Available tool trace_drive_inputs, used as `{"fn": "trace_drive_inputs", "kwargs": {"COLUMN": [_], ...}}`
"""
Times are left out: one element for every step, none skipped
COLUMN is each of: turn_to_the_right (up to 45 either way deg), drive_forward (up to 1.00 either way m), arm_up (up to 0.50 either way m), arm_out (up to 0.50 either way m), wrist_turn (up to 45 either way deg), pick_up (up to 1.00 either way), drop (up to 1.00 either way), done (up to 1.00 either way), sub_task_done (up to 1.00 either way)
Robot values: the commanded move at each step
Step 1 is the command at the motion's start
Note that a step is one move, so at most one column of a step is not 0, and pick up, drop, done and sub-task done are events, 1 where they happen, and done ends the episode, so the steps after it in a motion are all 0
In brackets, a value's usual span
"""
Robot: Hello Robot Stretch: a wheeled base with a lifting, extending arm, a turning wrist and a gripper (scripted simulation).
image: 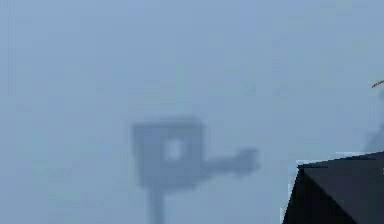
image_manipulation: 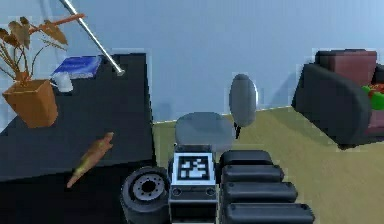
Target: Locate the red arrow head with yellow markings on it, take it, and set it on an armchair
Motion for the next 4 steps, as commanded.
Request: {"fn": "trace_drive_inputs", "kwargs": {"turn_to_the_right": [-18.0, 0.0, 0.0, 0.0], "drive_forward": [0.00, 0.00, 0.00, 0.00], "arm_up": [0.00, 0.00, 0.00, -0.22], "arm_out": [0.00, 0.38, 0.00, 0.00], "wrist_turn": [0.0, 0.0, 39.0, 0.0], "pick_up": [0.00, 0.00, 0.00, 0.00], "drop": [0.00, 0.00, 0.00, 0.00], "done": [0.00, 0.00, 0.00, 0.00], "sub_task_done": [0.00, 0.00, 0.00, 0.00]}}
